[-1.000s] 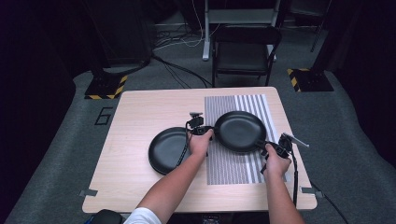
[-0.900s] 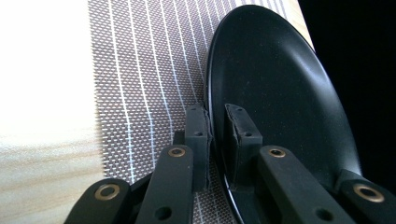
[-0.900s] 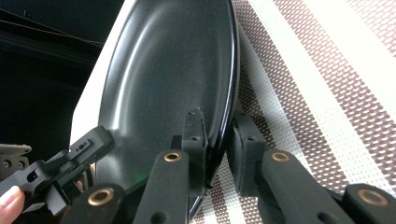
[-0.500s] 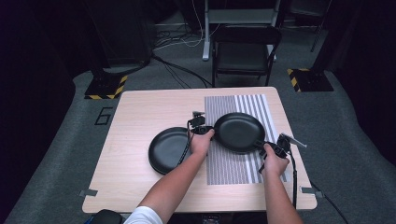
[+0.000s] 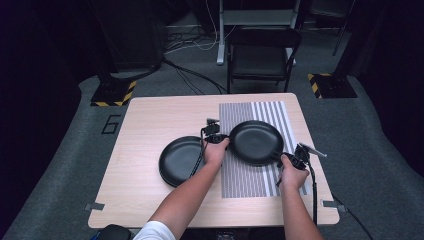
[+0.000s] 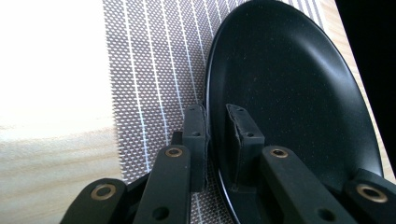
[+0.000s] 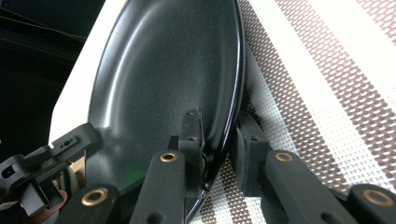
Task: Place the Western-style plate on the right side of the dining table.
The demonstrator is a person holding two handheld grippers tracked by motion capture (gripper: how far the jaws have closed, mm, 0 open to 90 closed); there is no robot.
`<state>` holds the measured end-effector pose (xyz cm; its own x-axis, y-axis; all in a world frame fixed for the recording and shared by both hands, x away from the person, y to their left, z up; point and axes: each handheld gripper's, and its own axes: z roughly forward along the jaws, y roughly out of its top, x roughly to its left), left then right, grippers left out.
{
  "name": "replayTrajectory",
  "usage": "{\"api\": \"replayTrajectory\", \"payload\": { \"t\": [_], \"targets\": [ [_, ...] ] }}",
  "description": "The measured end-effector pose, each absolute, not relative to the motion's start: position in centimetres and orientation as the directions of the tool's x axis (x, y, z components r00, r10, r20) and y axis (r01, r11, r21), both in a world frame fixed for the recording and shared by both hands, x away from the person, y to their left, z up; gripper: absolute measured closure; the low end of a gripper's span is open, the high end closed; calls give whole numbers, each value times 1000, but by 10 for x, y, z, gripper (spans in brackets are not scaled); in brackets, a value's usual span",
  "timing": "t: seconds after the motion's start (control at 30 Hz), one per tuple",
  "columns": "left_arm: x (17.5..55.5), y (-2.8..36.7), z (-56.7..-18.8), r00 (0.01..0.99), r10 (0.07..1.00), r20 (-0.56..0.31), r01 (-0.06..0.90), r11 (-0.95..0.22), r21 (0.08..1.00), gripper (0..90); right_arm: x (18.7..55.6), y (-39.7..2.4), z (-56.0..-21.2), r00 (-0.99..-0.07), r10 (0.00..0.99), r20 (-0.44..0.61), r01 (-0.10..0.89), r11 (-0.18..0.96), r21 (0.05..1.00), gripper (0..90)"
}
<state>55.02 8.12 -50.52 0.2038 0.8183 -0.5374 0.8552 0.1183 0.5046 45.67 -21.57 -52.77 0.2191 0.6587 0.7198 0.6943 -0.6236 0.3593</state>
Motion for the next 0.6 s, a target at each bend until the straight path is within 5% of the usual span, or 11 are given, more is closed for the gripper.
{"api": "replayTrajectory", "payload": {
  "t": [0.6],
  "targets": [
    [550,86,-503,222,811,-542,845,118,522,796,455,-218,-524,202,689,696,701,-598,389,743]
  ]
}}
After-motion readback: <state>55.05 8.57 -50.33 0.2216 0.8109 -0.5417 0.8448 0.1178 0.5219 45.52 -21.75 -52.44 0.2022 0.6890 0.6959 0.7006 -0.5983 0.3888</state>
